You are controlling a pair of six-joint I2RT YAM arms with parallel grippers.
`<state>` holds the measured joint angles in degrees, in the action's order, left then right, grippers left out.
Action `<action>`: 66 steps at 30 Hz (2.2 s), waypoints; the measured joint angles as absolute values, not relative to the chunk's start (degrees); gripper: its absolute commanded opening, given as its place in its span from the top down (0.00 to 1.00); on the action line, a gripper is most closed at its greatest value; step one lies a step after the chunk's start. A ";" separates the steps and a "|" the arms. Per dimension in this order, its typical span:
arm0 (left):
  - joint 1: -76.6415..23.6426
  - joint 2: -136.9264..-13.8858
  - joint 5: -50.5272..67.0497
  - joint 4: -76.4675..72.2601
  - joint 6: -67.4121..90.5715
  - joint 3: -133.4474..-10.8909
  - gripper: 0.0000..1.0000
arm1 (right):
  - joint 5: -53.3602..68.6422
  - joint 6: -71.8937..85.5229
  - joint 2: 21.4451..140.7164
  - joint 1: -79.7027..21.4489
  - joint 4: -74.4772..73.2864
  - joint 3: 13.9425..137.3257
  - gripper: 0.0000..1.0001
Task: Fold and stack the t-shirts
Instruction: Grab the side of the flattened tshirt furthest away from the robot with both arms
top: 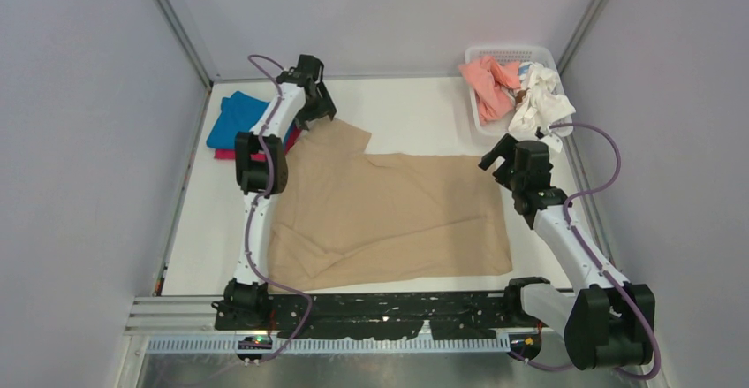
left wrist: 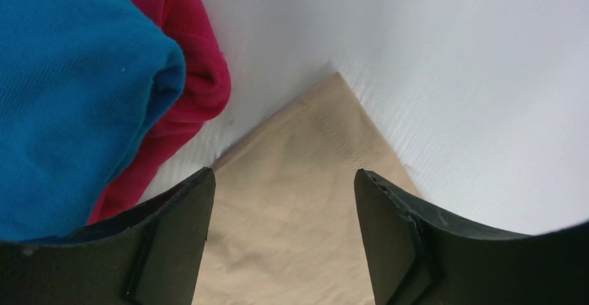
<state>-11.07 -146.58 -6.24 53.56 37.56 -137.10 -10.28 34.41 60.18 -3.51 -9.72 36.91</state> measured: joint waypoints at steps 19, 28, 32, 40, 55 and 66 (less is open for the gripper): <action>-14.11 -147.52 -6.72 57.71 33.56 -139.68 0.36 | -9.34 34.30 58.28 -3.20 -9.41 36.73 0.05; -16.78 -147.52 -8.64 60.77 31.14 -140.70 0.36 | -9.63 34.17 54.63 -2.74 -9.47 36.29 0.05; -16.80 -147.52 -9.06 62.06 30.89 -141.45 0.31 | -9.74 34.17 53.36 -2.61 -9.47 35.57 0.05; -16.75 -147.39 -7.16 63.72 29.47 -140.49 0.00 | -6.24 34.15 53.23 -2.50 -7.68 33.93 0.05; -12.12 -146.54 1.10 29.56 36.23 -138.19 0.00 | 1.15 33.78 57.80 -2.50 -5.21 33.93 0.05; -6.07 -151.00 12.36 24.62 51.00 -135.94 0.00 | 1.39 35.99 57.74 -2.50 -4.27 33.91 0.05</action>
